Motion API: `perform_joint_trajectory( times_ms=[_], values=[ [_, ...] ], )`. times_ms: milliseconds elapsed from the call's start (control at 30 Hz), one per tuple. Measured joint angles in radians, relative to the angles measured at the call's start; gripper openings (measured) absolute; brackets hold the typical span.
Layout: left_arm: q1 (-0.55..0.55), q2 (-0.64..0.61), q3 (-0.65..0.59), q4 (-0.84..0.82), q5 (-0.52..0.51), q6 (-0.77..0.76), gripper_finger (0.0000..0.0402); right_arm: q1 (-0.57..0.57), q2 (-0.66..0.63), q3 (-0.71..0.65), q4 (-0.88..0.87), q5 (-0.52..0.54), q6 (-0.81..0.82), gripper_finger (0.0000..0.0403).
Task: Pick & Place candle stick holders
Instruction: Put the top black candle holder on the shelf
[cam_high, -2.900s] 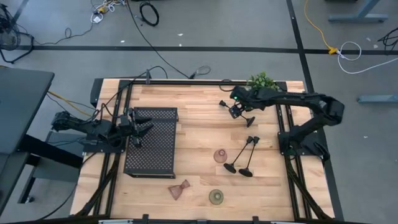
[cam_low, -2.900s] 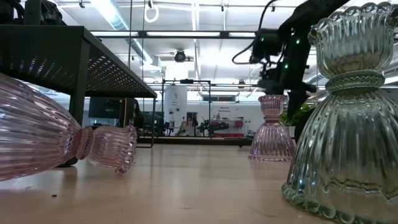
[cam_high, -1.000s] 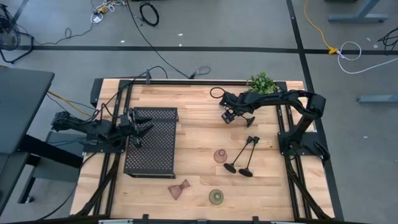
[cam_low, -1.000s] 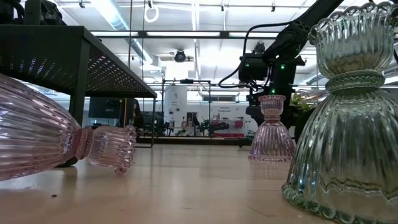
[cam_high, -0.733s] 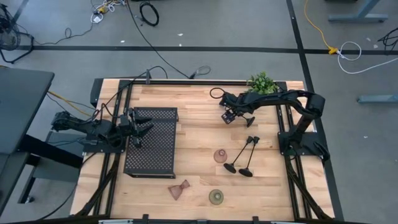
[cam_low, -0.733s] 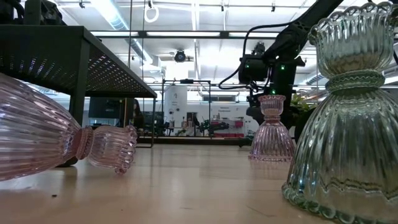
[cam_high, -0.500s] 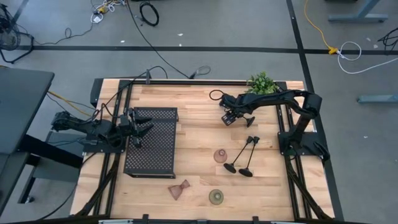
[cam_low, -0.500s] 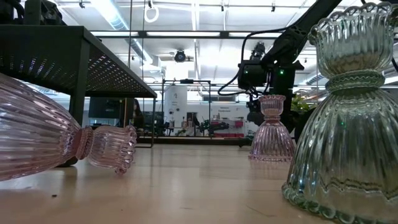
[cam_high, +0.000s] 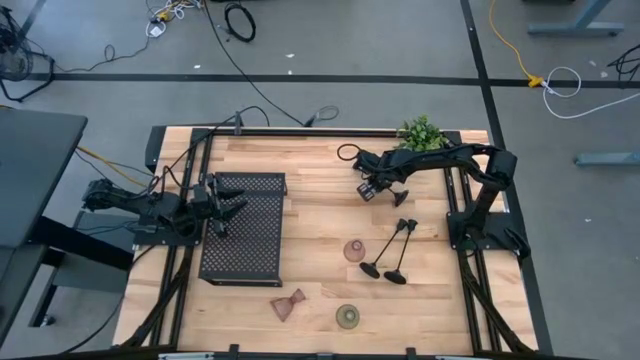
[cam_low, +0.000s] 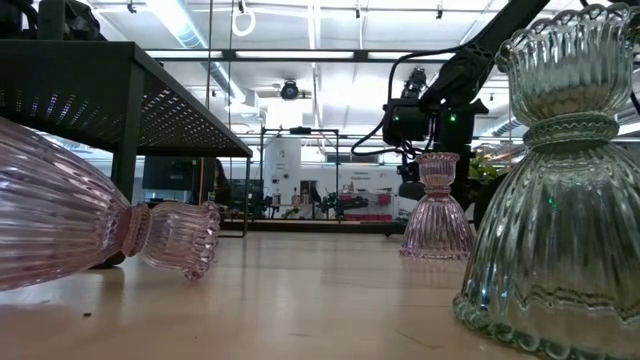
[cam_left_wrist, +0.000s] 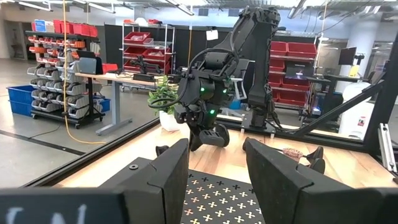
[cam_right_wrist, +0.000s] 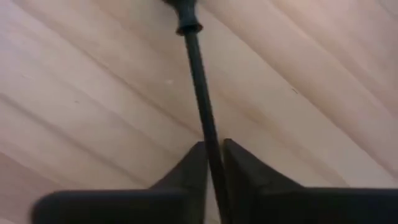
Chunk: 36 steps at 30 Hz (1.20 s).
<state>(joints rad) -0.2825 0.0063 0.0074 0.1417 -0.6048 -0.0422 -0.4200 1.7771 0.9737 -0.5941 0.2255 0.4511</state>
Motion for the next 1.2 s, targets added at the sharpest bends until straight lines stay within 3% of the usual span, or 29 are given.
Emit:
perform_joint_trajectory(
  times_ms=[67,567,700,967,1200],
  values=[
    [0.0,0.0,0.0,0.0,0.0,0.0,0.0165,-0.001,0.0,0.0,0.0,-0.001,-0.004,0.0011],
    [0.0,0.0,0.0,-0.018,0.0,0.0,0.0165,-0.01,-0.001,0.001,-0.007,-0.033,0.011,0.0004],
    [0.0,0.0,0.0,-0.021,0.0,0.0,0.0165,-0.006,-0.015,0.004,-0.002,-0.085,0.012,0.0003],
    [0.0,0.0,0.0,-0.02,0.0,0.0,0.0165,0.061,-0.098,0.101,0.042,-0.087,-0.002,0.0002],
    [0.0,0.0,0.0,-0.02,0.0,0.0,0.0165,0.156,-0.17,0.211,0.195,-0.082,-0.042,0.0002]
  ],
)
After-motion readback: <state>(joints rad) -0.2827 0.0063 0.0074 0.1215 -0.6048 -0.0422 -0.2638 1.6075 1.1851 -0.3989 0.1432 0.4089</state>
